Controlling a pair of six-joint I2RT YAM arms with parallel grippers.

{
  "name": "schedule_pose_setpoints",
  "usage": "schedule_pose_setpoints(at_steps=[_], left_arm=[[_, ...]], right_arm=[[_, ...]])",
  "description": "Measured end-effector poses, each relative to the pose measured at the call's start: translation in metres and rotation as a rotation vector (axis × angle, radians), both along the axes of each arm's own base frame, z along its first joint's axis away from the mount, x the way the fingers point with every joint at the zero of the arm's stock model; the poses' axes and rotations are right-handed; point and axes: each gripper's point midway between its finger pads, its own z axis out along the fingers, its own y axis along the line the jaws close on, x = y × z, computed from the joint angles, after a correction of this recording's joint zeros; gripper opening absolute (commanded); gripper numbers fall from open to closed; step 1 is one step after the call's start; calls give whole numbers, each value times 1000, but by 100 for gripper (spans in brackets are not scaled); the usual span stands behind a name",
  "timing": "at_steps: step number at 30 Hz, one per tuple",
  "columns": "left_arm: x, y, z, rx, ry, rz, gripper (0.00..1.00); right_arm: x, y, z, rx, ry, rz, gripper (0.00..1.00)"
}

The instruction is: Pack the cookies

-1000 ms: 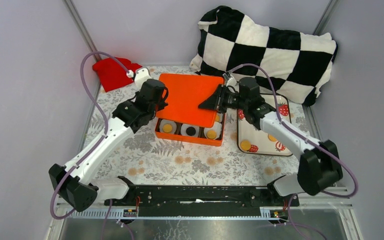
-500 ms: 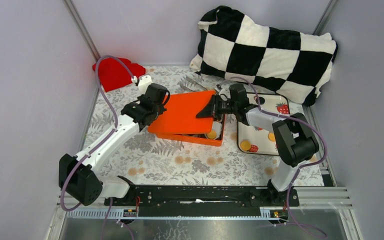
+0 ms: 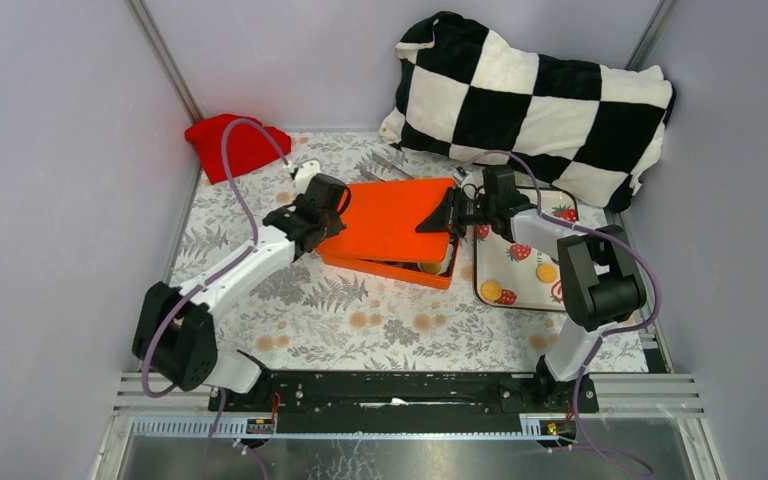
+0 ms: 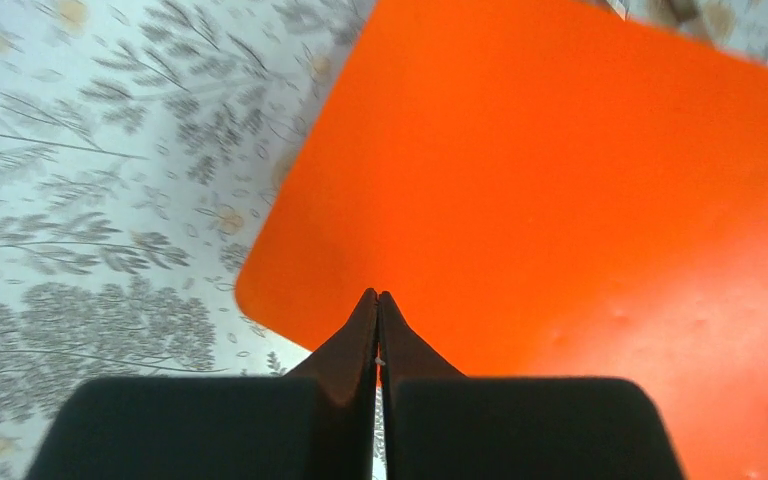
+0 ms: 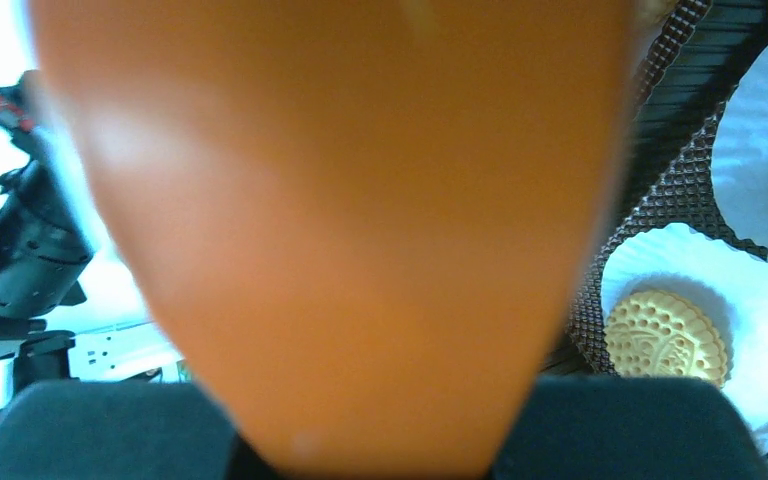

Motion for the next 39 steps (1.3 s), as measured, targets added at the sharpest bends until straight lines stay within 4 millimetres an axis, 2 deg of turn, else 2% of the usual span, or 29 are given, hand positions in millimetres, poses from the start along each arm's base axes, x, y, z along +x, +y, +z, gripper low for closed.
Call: schedule_pose_setpoints(at_steps=[6, 7, 10, 11, 12, 13, 14, 16, 17, 20, 24, 27, 33, 37, 39], left_arm=[[0, -25, -67, -55, 88, -89, 0], [8, -34, -65, -92, 60, -104, 0], [27, -46, -63, -151, -2, -122, 0], [31, -51, -62, -169, -22, -132, 0], [34, -55, -61, -181, -33, -140, 0], [36, -58, -60, -194, -43, -150, 0], [36, -61, -61, -204, -47, -157, 0], [34, -65, -64, -219, -43, -174, 0], [33, -67, -65, -224, -39, -182, 0], [29, -71, -68, -235, -26, -201, 0], [26, -76, -68, -253, -23, -219, 0], [30, -82, -66, -277, -39, -232, 0], [38, -93, -67, -318, -67, -257, 0], [44, -101, -68, -346, -84, -269, 0], [46, -103, -69, -355, -91, -273, 0]], right_arm=[[2, -2, -2, -40, -38, 18, 9], [2, -3, -3, -46, -33, 17, 10], [3, -4, -2, -59, -39, 19, 25], [4, -5, -2, -64, -36, 17, 31], [5, -6, -3, -72, -30, 11, 42], [5, -8, -7, -94, -17, -6, 49], [5, -10, -11, -112, 0, -21, 51], [6, -20, -28, -183, 41, -71, 64], [4, -24, -35, -210, 66, -86, 77], [0, -33, -49, -272, 104, -119, 91], [0, -43, -44, -332, 86, -159, 93], [-3, -52, -28, -378, 65, -199, 99], [-7, -76, 0, -509, 66, -283, 100], [-11, -89, 1, -585, 90, -315, 100], [-13, -93, -1, -603, 96, -323, 94]])
